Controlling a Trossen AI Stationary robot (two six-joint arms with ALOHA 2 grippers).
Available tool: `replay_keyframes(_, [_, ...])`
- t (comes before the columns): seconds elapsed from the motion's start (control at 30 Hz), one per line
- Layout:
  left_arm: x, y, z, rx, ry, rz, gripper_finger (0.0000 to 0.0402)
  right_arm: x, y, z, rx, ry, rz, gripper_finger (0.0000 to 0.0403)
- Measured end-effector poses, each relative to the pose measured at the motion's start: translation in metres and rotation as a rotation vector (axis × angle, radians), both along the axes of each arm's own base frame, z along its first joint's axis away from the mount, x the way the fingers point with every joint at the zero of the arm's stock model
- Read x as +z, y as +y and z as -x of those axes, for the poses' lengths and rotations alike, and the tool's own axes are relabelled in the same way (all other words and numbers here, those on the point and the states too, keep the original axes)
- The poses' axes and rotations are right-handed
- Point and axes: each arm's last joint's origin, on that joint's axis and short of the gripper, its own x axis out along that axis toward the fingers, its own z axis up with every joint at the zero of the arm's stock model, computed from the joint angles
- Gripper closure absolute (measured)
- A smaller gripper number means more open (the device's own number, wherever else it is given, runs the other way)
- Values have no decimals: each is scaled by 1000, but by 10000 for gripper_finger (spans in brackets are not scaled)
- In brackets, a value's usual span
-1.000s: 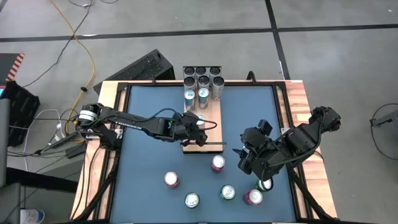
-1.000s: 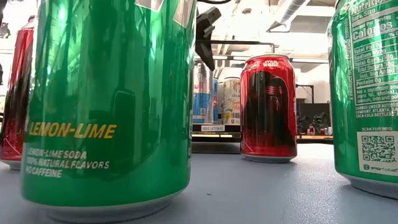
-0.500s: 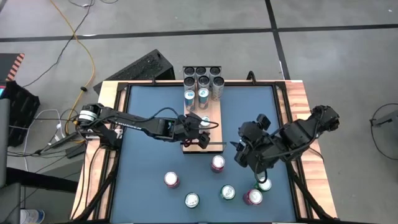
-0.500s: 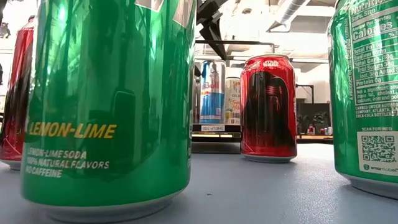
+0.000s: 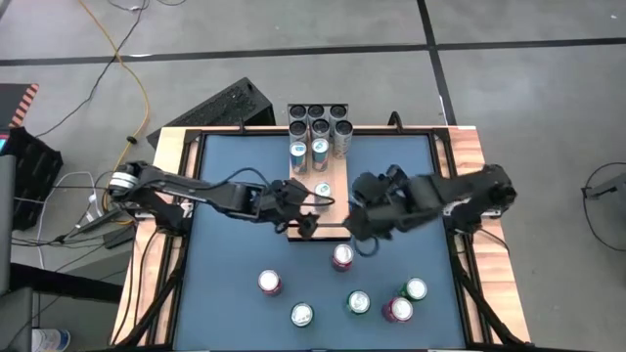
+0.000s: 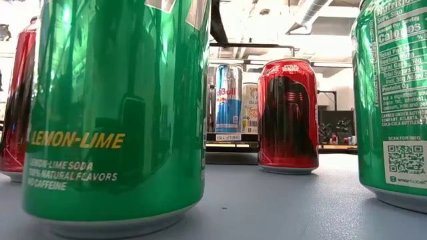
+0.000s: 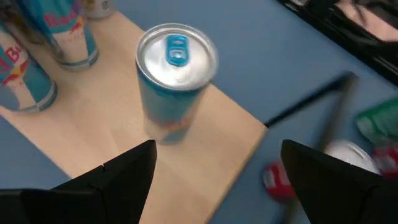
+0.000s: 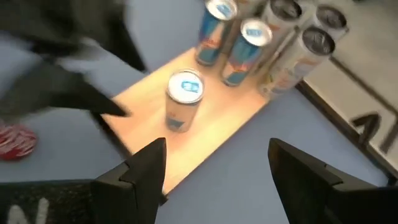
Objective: Place canned beverage on shelf
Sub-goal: Put the blue soda can on the shelf aligned with the other blue soda cans
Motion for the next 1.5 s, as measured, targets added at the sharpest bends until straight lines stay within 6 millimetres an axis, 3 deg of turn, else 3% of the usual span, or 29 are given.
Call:
replay_keyframes(0.3, [52,-17,55,-63,-74,-2,71,-22,-49,-59,141,11,-250,137])
replay_keyframes(0.53, [71,-23,83,29,-128,-67,71,-47,-80,-91,150,19,-350,137])
replay_keyframes(0.8, [67,-30,86,33,-101,-61,71,-70,-102,-98,76,116,-377,137])
replay_keyframes(1.3, [66,-31,87,31,-97,-51,71,-75,-113,-100,130,164,-334,137])
replay_keyframes(1.5, [66,-31,87,30,-91,-52,71,-71,-123,-104,135,103,-338,137])
